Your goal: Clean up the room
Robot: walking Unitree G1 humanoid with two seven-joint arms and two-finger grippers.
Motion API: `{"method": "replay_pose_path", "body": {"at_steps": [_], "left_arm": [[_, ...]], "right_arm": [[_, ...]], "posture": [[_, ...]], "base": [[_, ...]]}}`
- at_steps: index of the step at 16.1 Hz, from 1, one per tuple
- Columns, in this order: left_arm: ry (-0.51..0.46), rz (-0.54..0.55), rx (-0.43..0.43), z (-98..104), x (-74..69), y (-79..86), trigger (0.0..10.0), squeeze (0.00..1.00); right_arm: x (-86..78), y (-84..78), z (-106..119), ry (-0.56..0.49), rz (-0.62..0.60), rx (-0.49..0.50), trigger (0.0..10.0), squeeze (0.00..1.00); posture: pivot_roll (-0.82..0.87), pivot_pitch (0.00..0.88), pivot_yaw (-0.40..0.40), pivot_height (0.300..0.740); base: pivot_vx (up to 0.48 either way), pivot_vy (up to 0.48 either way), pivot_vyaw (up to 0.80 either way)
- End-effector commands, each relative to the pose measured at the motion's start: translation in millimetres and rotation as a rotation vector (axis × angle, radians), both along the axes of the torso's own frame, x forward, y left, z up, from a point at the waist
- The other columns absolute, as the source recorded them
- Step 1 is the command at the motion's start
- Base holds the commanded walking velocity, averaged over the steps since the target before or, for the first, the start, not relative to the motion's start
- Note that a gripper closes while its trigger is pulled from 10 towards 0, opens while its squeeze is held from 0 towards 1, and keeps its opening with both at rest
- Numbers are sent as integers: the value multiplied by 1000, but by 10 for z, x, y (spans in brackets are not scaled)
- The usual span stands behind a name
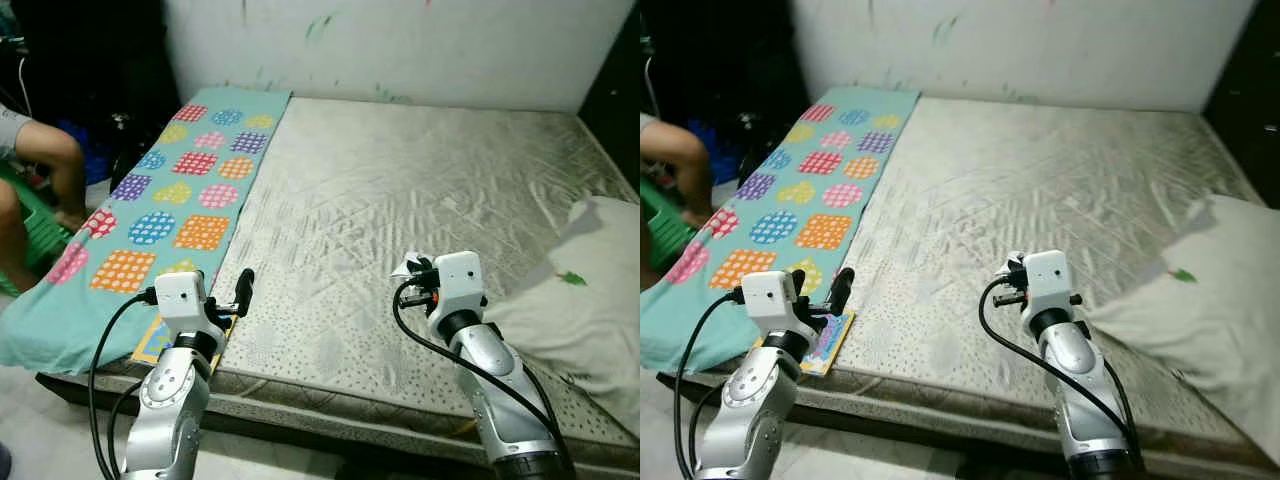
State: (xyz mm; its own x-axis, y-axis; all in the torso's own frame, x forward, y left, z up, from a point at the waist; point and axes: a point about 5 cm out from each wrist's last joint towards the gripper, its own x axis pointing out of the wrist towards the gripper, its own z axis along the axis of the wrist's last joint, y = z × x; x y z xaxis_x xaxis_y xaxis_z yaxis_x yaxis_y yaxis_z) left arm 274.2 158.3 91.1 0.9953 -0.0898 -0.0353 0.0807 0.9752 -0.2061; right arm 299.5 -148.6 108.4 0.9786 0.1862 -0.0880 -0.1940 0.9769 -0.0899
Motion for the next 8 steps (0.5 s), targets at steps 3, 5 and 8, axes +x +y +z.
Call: {"method": "replay_pose_path", "body": {"at_steps": [3,5,8], "left_arm": [[-15,1,8,39,16,7,10000,0],[-8,22,8,33,24,17,10000,0],[-6,32,-3,33,31,28,10000,0]], "right_arm": [[13,-19,10,-7,-5,7,10000,0],[18,-18,9,-7,-5,5,10000,0],[15,-15,-4,-6,-5,7,10000,0]], "posture": [[-111,0,33,740],[-109,0,33,740],[-107,0,33,740]], "base": [[319,0,0],[0,0,0],[0,0,0]]}}
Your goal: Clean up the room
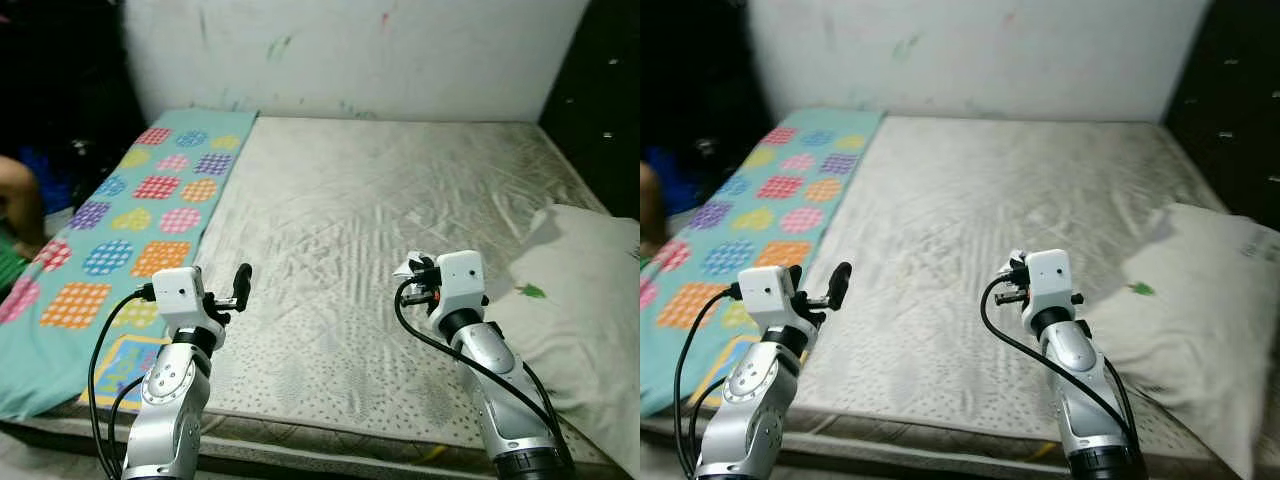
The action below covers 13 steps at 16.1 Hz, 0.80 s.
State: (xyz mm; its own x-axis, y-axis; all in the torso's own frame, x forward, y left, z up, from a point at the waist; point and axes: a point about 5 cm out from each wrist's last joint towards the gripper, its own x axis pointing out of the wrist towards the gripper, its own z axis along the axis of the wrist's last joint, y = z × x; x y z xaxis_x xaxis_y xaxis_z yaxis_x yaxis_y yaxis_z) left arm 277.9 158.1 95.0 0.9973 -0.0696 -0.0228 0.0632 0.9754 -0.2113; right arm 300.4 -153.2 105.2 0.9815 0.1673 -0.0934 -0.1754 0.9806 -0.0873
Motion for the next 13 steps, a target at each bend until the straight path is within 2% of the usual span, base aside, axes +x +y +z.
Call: {"method": "replay_pose_path", "body": {"at_steps": [1,3,5,7,13], "left_arm": [[9,15,2,-8,-3,33,10000,0],[15,19,-7,-16,-5,29,10000,0],[19,18,-9,-23,-6,23,10000,0],[22,18,-13,-27,-8,17,10000,0],[29,33,-28,-37,-18,29,10000,0]], "right_arm": [[2,32,25,-12,14,5,10000,0],[-2,29,30,-18,14,2,10000,0],[-4,18,15,-2,10,16,10000,0],[-3,20,19,-6,15,12,10000,0],[-8,49,24,-10,37,4,10000,0]], "posture": [[-107,0,34,740],[-110,0,34,740],[-112,0,30,740],[-112,0,28,740],[-111,0,24,740]], "base": [[0,0,0],[0,0,0],[0,272,-247],[0,424,-800],[0,480,0]]}}
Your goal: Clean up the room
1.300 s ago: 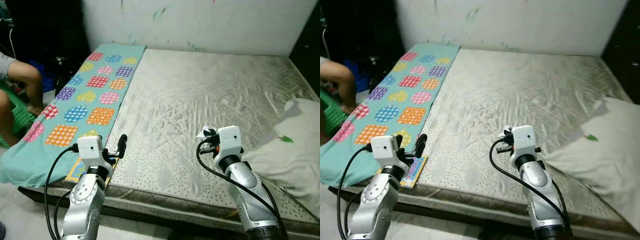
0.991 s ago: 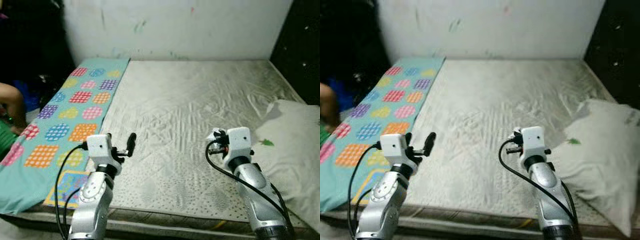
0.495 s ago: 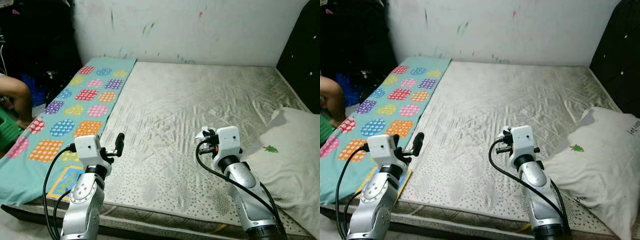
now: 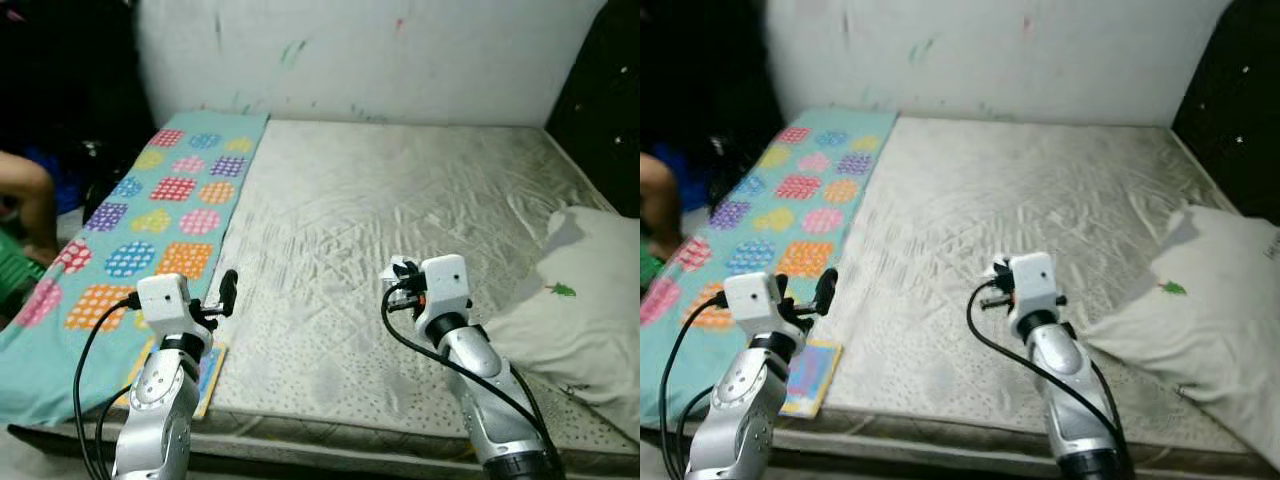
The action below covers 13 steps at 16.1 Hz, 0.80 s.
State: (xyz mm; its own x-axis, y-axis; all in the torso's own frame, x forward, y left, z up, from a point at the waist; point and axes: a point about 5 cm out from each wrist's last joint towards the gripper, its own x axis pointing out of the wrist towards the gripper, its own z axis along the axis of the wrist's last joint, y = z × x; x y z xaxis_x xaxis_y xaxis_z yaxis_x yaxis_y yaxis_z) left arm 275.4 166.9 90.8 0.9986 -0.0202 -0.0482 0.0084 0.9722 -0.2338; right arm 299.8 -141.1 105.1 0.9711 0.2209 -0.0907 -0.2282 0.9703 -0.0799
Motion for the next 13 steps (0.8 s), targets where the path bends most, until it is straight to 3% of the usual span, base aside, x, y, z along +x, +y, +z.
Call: {"method": "replay_pose_path", "body": {"at_steps": [1,11,13], "left_arm": [[3,-17,-6,5,7,-59,10000,0],[4,-11,-2,12,27,-43,10000,0],[-18,-7,19,41,25,-43,10000,0]], "right_arm": [[-2,-72,26,-9,-16,-3,10000,0],[2,-48,17,-8,-12,5,10000,0],[-7,-37,19,-13,-2,1,10000,0]], "posture": [[-111,0,24,740],[-111,0,29,740],[-112,0,29,740]], "base": [[0,480,0],[0,480,0],[0,216,0]]}}
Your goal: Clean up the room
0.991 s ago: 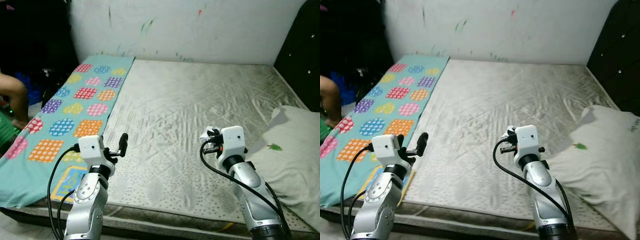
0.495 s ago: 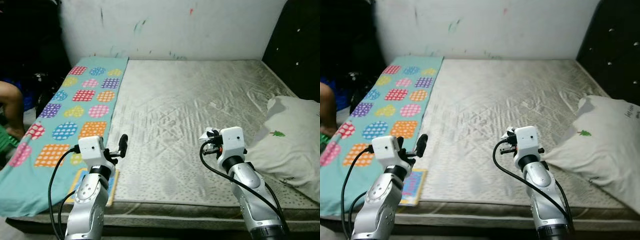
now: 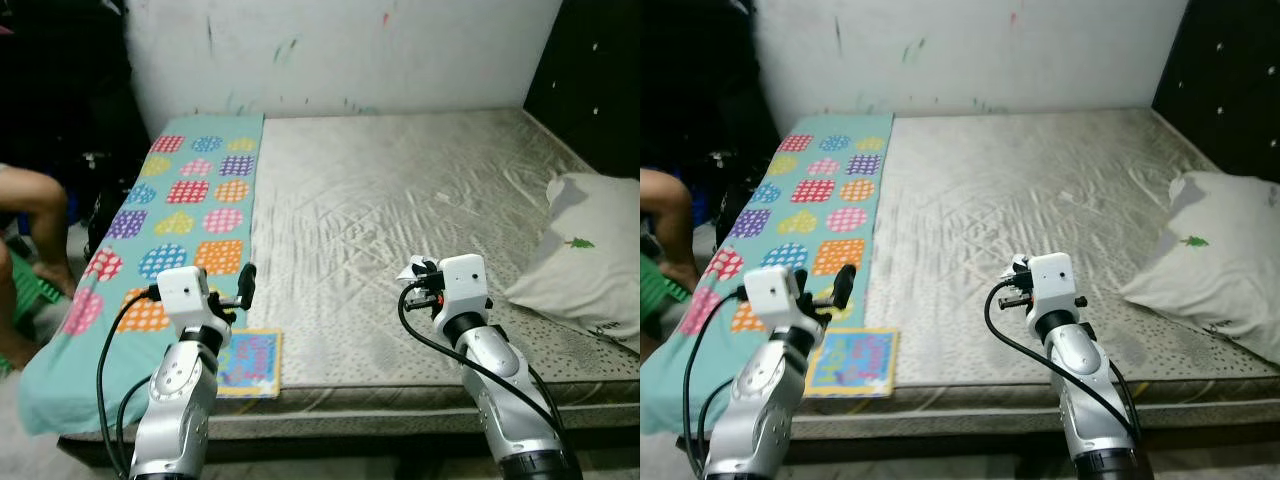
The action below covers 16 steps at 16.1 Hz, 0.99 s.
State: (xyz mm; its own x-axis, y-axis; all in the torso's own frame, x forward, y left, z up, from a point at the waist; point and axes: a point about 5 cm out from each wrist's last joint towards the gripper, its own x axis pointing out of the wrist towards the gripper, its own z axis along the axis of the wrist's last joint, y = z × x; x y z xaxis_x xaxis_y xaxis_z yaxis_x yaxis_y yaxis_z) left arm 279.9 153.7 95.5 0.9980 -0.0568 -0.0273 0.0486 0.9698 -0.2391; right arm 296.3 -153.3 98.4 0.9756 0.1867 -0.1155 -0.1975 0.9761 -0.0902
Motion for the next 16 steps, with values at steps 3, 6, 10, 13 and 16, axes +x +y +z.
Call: {"method": "replay_pose_path", "body": {"at_steps": [3,6,10,13,16], "left_arm": [[-19,3,4,14,-30,66,10000,0],[-28,-9,2,22,-37,47,10000,0],[-30,-20,1,14,-39,39,10000,0],[-30,-22,2,13,-46,37,10000,0],[-26,-21,3,8,-47,40,10000,0]], "right_arm": [[23,82,69,-29,33,16,10000,0],[24,82,70,-30,38,9,10000,0],[27,79,63,-29,42,1,10000,0],[20,87,55,-27,46,-3,10000,0],[26,79,50,-26,42,-5,10000,0]], "posture": [[-112,0,29,740],[-115,0,29,740],[-114,0,29,740],[-113,0,30,740],[-113,0,30,740]], "base": [[0,0,0],[0,0,0],[157,0,0],[324,0,0],[322,0,0]]}}
